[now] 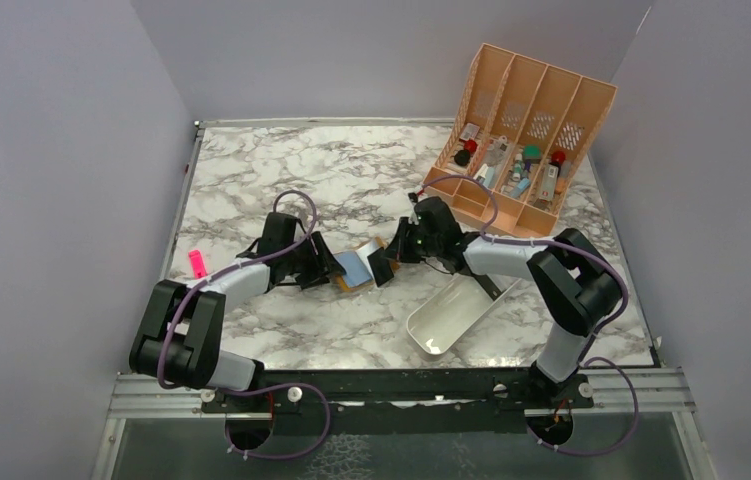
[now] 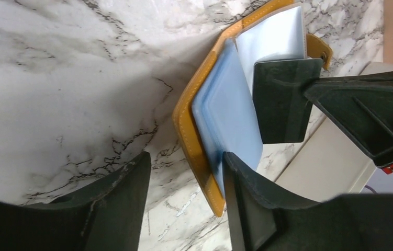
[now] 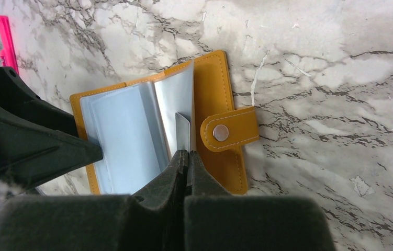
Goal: Put the credit cards into the card holder
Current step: Insert the credit card into the card holder.
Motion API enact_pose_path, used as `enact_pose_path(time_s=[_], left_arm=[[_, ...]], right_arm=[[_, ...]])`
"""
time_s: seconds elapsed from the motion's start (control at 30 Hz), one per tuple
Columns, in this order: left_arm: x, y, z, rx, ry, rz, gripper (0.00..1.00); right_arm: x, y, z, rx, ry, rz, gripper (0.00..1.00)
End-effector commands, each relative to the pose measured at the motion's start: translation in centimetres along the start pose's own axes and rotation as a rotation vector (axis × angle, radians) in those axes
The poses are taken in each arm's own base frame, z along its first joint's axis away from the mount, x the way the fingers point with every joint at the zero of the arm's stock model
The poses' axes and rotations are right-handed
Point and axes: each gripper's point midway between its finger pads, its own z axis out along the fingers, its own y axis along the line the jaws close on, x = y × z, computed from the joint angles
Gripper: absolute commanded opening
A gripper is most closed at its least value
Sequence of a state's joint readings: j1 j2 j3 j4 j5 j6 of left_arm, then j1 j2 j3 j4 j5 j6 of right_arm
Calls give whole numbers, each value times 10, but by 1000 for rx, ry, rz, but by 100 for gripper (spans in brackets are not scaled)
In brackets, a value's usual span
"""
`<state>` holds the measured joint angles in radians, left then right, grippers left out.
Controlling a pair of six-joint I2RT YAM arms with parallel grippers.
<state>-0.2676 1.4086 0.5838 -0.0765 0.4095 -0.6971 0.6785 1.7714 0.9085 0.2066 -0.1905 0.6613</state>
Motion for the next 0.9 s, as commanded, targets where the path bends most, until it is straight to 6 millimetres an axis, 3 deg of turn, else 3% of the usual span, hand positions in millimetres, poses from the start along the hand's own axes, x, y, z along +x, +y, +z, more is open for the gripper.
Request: enact_pose_path(time_s=[0.0,0.13,0.27,0.47,0.87], left_arm=[[-9,-21,1,101,-26,19,51],[-12,-19,1,78,-24,23,36],[-13,-13,0,31,-12,27,29],[-15,-14,2,22,22,51,2],[-11,-12,5,-16,184,119,0]], right_arm=[[11,-6,1,-3,29,17,1],[7,-2,-2,-16,20,13,1],[-3,6,-5,-49,-2,9,1],[-19,16,-1,-115,-25,25,1],[-27,26,9,-185,-47,44,1]])
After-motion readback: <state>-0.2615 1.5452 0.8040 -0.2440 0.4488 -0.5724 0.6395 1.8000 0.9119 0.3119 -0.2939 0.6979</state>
